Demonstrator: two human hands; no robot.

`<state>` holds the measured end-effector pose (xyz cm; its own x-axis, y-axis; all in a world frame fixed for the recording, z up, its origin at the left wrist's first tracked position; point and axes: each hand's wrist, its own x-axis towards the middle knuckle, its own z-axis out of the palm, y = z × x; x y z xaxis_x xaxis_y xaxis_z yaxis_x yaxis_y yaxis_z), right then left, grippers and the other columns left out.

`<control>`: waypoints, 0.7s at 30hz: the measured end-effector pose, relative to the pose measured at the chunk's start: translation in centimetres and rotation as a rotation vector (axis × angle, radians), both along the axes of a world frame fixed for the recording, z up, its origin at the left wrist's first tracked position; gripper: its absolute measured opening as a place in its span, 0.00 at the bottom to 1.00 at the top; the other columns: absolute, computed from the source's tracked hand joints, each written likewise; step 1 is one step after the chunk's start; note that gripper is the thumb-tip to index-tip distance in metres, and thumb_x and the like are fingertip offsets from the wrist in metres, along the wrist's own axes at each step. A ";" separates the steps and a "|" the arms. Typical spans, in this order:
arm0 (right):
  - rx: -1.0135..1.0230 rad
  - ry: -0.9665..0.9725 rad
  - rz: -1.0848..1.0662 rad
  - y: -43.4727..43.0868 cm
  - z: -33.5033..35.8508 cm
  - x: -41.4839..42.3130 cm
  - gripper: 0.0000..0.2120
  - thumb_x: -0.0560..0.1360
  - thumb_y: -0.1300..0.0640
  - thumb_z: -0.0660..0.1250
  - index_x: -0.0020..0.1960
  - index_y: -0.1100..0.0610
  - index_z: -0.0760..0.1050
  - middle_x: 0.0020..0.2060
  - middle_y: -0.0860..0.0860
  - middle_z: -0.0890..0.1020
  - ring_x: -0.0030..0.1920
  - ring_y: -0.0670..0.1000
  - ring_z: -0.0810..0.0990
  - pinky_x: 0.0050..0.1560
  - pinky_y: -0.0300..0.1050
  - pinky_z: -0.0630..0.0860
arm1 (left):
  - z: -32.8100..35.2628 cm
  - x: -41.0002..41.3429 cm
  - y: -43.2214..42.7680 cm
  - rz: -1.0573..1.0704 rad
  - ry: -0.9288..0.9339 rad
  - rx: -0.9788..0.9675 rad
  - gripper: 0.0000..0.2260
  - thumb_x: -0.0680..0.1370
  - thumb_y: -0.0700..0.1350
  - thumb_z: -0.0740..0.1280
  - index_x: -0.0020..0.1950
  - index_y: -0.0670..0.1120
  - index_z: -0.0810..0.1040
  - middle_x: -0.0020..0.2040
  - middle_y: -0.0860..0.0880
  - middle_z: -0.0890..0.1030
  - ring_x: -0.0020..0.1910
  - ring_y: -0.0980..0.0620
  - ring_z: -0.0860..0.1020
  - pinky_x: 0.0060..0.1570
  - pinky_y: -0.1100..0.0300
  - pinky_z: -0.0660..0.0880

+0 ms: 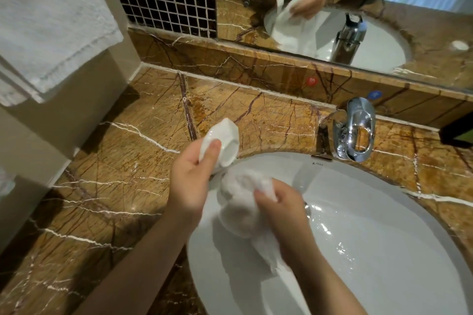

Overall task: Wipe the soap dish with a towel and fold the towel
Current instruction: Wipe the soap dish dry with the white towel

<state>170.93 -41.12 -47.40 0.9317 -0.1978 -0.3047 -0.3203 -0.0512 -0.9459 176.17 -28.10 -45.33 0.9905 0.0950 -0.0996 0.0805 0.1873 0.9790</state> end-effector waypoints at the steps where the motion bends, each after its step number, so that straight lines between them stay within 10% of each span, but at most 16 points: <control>1: 0.121 0.068 -0.078 -0.8 0.2 0.5 0.10 0.67 0.60 0.65 0.45 0.62 0.81 0.40 0.55 0.85 0.43 0.55 0.81 0.44 0.48 0.76 | 0.3 -0.1 0.3 -0.065 -0.138 0.217 0.11 0.76 0.44 0.64 0.57 0.44 0.79 0.49 0.51 0.82 0.48 0.61 0.79 0.47 0.67 0.74; 7: 0.649 0.224 -0.136 -3.7 2.9 3.0 0.13 0.77 0.61 0.58 0.53 0.64 0.80 0.42 0.60 0.86 0.40 0.56 0.85 0.41 0.49 0.80 | -1.0 0.2 1.0 -0.595 -0.462 0.868 0.18 0.78 0.54 0.59 0.68 0.61 0.69 0.74 0.53 0.64 0.73 0.56 0.60 0.72 0.57 0.58; 10: 0.613 0.207 -0.055 -3.4 2.9 3.1 0.16 0.74 0.54 0.65 0.53 0.64 0.81 0.44 0.61 0.85 0.43 0.58 0.84 0.46 0.50 0.80 | -1.3 0.2 0.7 -0.656 -0.444 0.929 0.20 0.78 0.58 0.58 0.70 0.62 0.65 0.77 0.53 0.54 0.76 0.53 0.51 0.73 0.48 0.56; 13: 0.518 0.166 -0.110 -3.0 2.5 2.8 0.06 0.70 0.67 0.68 0.47 0.66 0.80 0.33 0.58 0.84 0.31 0.54 0.83 0.32 0.42 0.79 | -1.6 -0.1 0.6 -0.613 -0.599 0.979 0.13 0.77 0.51 0.63 0.60 0.56 0.78 0.79 0.46 0.49 0.77 0.48 0.46 0.73 0.44 0.55; 18: 0.449 0.181 -0.187 -2.3 1.8 2.8 0.06 0.71 0.70 0.65 0.43 0.64 0.80 0.31 0.58 0.83 0.30 0.54 0.82 0.31 0.45 0.79 | -0.1 -2.6 -0.7 -0.327 -0.279 0.539 0.15 0.71 0.51 0.66 0.56 0.54 0.74 0.77 0.56 0.50 0.74 0.63 0.53 0.67 0.70 0.59; 21: 0.465 0.174 -0.197 -2.1 1.6 2.9 0.07 0.71 0.70 0.65 0.44 0.63 0.80 0.33 0.58 0.85 0.33 0.54 0.84 0.35 0.48 0.81 | 0.7 -1.6 -0.8 -0.044 0.225 0.139 0.13 0.76 0.41 0.65 0.60 0.50 0.73 0.67 0.46 0.72 0.57 0.54 0.77 0.54 0.57 0.78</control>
<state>173.81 -43.22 -45.76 0.8185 -0.1712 -0.5484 -0.4357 0.4374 -0.7867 174.53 -28.90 -44.68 0.9483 0.0801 -0.3070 0.3044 0.0439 0.9515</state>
